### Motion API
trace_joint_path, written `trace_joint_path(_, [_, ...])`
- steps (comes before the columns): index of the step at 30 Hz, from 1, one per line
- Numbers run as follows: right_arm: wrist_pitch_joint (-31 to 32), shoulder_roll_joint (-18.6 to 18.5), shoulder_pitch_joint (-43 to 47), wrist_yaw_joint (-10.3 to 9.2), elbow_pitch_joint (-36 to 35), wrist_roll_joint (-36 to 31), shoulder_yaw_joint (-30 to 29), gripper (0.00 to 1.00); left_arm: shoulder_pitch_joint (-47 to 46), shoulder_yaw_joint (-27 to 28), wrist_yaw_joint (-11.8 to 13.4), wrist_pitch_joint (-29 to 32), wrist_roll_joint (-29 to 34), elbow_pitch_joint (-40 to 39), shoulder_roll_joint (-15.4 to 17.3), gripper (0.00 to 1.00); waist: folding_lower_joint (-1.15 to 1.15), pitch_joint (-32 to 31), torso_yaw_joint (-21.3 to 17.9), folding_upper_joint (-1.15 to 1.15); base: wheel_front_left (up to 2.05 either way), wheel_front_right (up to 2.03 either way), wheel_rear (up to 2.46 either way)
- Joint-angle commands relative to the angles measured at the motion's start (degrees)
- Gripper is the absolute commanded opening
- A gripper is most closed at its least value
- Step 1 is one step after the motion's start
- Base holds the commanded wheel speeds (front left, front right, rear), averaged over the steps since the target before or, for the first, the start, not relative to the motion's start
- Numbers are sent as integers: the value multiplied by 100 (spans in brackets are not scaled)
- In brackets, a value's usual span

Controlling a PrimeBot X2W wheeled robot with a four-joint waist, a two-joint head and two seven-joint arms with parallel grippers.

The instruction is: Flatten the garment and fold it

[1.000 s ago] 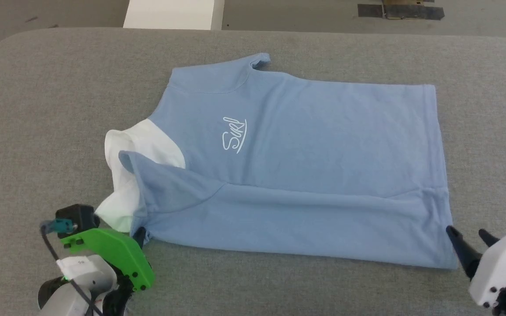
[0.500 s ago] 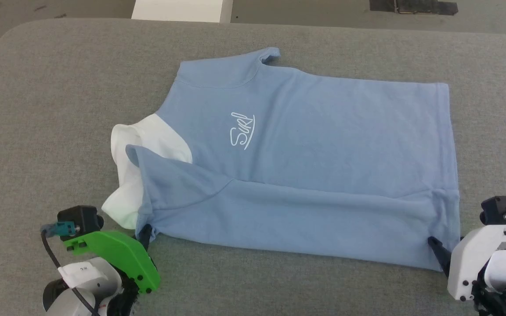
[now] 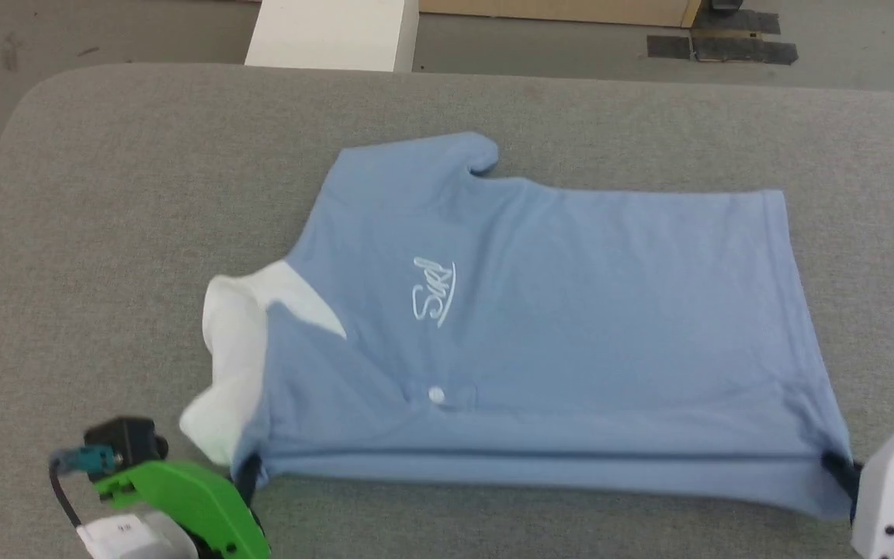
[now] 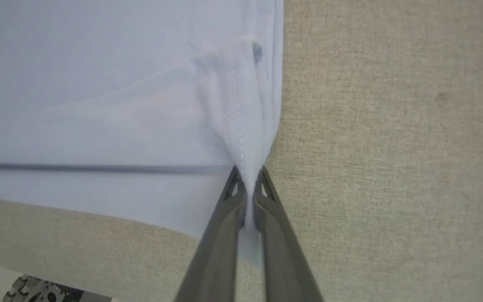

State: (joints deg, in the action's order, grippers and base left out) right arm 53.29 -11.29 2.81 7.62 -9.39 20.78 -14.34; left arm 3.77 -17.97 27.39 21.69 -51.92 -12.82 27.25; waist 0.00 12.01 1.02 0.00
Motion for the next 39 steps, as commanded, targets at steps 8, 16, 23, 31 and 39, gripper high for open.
trace_joint_path(8, [63, 290, 212, -13, -63, -62, -283, 100, 258, -21, 106, 118, -207, -104, -70, 100, 0, -15, 5, 0, 0, 0, 0])
trace_joint_path(16, [-747, 403, -547, -13, -365, -46, -586, 100, -726, 275, -312, -992, 599, -180, 153, 100, 0, -25, -37, 0, 0, 0, 0])
trace_joint_path(23, [-1163, 292, -1527, -13, -134, -169, -657, 100, -2358, -149, -1080, -1406, 1182, 785, 125, 100, 0, 298, -39, 0, 0, 0, 0])
trace_joint_path(31, [-1313, 243, -2577, -13, 181, -214, -346, 100, -5035, -803, -1815, -820, 1541, 3044, -364, 100, 0, 1354, -240, 0, 0, 0, 0])
trace_joint_path(39, [-1449, 209, -2896, -13, 387, -145, -68, 100, -6462, -1132, -1756, 1023, 1419, 4546, -662, 100, 0, 1894, -532, 0, 0, 0, 0])
